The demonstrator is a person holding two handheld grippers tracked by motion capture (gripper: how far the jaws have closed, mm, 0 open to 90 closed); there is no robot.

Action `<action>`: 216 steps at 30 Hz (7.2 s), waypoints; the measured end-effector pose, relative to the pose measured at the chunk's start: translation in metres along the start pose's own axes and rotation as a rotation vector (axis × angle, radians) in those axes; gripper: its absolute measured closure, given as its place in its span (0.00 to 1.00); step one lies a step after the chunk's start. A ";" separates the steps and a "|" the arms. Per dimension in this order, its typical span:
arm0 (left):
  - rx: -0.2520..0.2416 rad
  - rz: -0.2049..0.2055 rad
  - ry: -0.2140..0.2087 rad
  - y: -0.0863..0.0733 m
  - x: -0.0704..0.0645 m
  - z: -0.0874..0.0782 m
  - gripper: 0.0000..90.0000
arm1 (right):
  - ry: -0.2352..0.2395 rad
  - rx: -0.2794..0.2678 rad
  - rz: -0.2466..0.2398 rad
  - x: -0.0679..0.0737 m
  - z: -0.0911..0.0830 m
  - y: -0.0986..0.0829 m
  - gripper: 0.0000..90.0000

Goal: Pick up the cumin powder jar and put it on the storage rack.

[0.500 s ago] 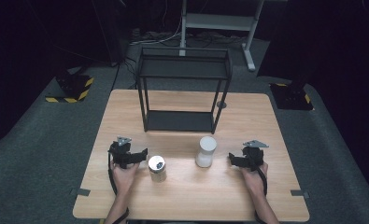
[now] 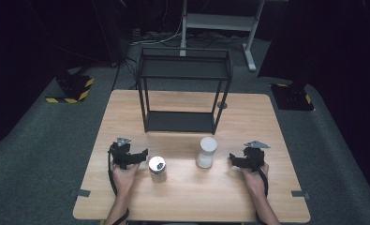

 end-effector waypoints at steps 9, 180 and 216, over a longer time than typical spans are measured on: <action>-0.008 -0.015 -0.019 -0.001 0.003 0.000 0.05 | -0.014 -0.001 0.006 0.002 0.001 0.001 0.11; -0.016 0.368 -0.167 -0.017 -0.100 -0.030 0.34 | -0.026 -0.001 0.011 0.003 0.004 0.003 0.10; -0.010 0.393 -0.218 0.033 -0.093 -0.048 0.34 | -0.027 -0.002 0.013 0.002 0.004 0.003 0.10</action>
Point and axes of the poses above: each handheld gripper's, and its own axes: z roughly forward along the jaws, y roughly out of its top, x roughly to its left, the point moved 5 cm from there along z, roughly forward along the jaws, and after that the axes turned 6 degrees about z, right-handed, at the moved point
